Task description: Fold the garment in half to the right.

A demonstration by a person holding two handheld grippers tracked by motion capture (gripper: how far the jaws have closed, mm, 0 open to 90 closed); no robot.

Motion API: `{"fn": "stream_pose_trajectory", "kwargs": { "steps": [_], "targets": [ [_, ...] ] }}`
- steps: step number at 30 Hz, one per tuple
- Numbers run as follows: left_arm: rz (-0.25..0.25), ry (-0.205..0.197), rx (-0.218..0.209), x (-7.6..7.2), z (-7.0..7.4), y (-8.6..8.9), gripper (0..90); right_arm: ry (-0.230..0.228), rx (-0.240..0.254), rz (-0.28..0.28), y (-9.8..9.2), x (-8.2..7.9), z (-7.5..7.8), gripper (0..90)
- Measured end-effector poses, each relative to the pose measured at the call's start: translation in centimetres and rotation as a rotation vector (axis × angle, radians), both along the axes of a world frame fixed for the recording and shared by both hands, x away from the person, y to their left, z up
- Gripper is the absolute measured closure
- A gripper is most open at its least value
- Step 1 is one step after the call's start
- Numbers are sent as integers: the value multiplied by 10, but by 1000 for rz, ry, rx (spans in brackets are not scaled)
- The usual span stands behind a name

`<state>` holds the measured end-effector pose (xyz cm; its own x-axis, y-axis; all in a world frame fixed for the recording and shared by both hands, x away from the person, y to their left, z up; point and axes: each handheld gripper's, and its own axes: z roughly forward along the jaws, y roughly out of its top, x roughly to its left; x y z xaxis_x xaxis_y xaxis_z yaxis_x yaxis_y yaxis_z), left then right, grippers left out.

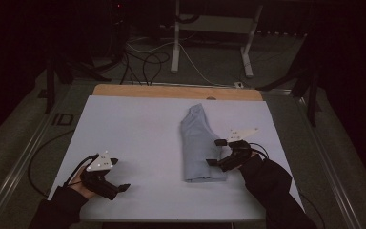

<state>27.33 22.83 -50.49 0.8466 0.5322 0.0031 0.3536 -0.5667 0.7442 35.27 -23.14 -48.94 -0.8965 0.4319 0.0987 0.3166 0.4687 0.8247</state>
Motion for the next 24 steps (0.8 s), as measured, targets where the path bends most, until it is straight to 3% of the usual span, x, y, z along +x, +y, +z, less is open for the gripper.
{"fn": "stream_pose_trajectory", "kwargs": {
  "steps": [14, 24],
  "targets": [
    [2, -1, -3, 0, 1, 1, 5, -14, -44, -89, -34, -18, -23, 92],
    [3, -2, -9, 0, 1, 1, 5, -31, -76, -157, -50, -33, -29, 92]
  ]
}}
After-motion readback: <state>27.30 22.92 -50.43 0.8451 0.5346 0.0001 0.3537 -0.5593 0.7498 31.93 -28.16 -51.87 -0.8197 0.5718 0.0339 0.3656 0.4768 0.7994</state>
